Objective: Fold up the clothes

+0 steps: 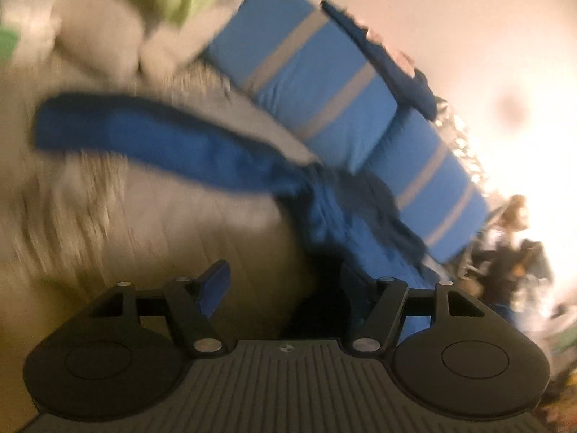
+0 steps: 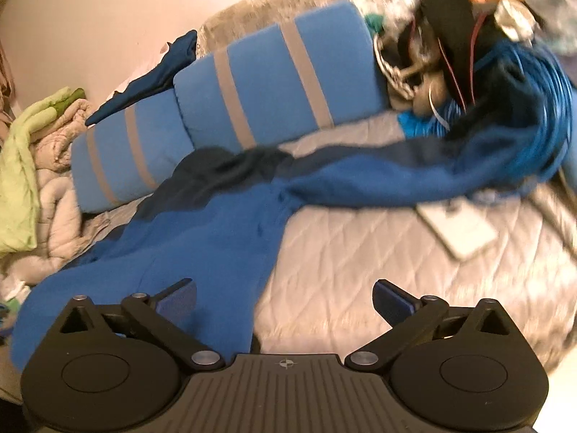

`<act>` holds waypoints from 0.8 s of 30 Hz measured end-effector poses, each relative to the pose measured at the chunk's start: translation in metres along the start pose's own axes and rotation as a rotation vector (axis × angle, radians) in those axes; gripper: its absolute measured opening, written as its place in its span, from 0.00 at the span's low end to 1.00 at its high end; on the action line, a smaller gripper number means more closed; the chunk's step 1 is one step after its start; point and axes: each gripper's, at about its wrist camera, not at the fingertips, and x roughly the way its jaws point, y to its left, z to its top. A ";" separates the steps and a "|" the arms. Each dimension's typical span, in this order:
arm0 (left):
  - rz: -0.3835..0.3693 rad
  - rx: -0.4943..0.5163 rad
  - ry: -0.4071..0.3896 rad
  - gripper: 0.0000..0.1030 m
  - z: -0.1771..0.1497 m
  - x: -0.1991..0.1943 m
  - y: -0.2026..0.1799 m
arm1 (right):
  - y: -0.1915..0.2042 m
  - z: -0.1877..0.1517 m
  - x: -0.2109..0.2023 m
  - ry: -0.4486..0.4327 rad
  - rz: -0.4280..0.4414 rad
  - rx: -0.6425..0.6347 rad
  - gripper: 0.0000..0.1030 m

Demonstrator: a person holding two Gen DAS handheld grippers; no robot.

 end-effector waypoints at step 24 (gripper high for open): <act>-0.025 0.602 -0.014 0.72 0.134 0.154 -0.138 | 0.037 0.190 0.166 -0.053 -0.009 -0.370 1.00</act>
